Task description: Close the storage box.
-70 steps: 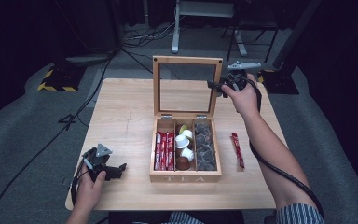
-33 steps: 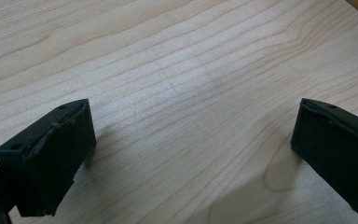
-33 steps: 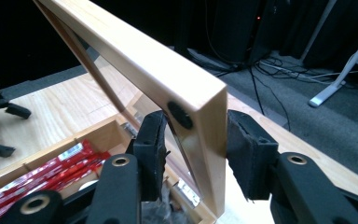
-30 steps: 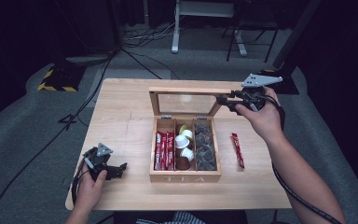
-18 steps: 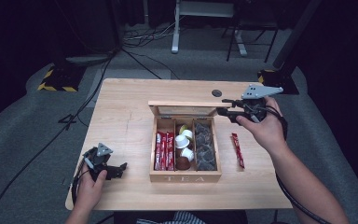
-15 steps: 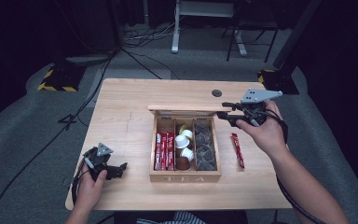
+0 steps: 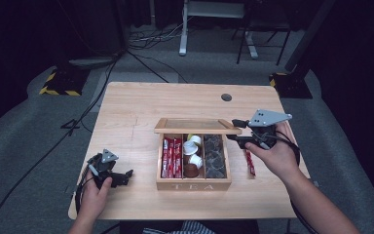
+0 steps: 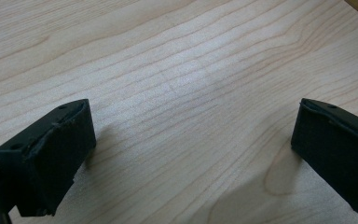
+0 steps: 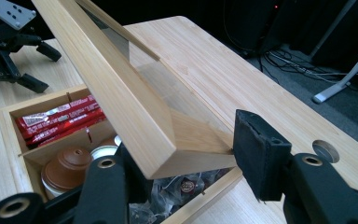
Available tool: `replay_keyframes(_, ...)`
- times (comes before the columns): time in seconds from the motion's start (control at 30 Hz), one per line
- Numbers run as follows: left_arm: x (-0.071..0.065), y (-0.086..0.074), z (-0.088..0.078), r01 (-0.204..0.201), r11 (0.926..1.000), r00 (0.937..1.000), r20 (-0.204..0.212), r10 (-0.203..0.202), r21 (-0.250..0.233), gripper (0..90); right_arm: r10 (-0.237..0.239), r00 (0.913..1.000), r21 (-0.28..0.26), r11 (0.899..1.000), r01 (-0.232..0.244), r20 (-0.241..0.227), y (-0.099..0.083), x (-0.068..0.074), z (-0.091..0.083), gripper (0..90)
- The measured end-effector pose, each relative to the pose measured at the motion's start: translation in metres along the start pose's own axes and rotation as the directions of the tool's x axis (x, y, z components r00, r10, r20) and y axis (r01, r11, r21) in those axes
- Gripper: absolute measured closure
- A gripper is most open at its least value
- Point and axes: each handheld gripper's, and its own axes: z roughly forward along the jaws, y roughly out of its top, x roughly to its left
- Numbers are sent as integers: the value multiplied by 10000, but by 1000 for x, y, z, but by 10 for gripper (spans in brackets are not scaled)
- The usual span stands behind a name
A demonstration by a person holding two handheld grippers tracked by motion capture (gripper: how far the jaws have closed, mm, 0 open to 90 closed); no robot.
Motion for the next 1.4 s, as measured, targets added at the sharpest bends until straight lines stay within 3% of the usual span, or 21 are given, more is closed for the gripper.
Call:
replay_keyframes(0.73, 0, 0, 0, 10, 10000, 10000, 15, -10, 2, 0, -361, 9992, 337, 9988, 356, 141, -24, 18, 4, 431)
replay_keyframes(0.93, 0, 0, 0, -11, 10000, 10000, 6, 11, 20, 0, -893, 9953, 464, 9951, 876, 368, -32, 28, 4, 429)
replay_keyframes(1.07, 0, 0, 0, 2, 10000, 10000, 9, -2, 14, 0, -1494, 9876, 669, 9870, 1461, 473, -39, 36, 6, 418)
replay_keyframes(1.3, 0, 0, 0, 4, 10000, 10000, 21, -4, 21, 0, -1880, 9806, 795, 9798, 1834, 556, -46, 43, 7, 411)
replay_keyframes(1.4, 0, 0, 0, -6, 10000, 10000, 9, 6, 18, 0, -2191, 9736, 875, 9731, 2133, 642, -51, 48, 8, 408)
